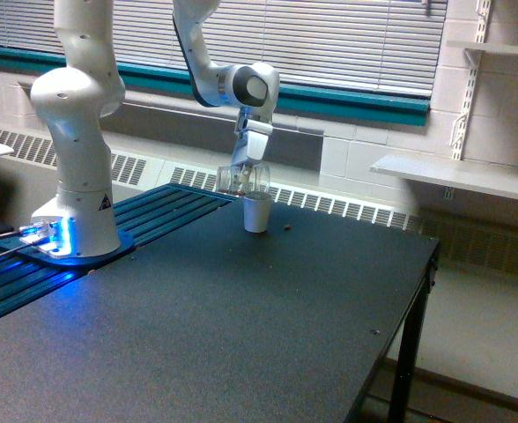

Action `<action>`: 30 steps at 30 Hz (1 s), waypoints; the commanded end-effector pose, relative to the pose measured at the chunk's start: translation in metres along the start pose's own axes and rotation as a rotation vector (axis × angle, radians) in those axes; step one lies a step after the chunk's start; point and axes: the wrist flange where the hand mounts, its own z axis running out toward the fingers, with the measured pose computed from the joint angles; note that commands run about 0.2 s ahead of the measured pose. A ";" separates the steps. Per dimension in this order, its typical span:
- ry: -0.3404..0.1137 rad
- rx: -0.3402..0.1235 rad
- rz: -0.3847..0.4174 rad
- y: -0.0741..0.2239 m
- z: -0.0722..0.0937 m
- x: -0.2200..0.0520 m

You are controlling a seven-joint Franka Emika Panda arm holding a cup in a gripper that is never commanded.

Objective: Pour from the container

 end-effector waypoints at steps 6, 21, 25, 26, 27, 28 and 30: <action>-0.007 -0.010 -0.053 -0.001 -0.011 0.006; -0.049 -0.035 -0.062 0.006 -0.013 0.002; -0.072 -0.039 -0.062 0.010 -0.009 -0.004; -0.077 -0.040 -0.064 0.010 -0.008 -0.005; -0.078 -0.037 -0.064 0.011 -0.007 -0.006; -0.079 -0.036 -0.063 0.011 -0.007 -0.006; -0.080 -0.035 -0.062 0.012 -0.007 -0.005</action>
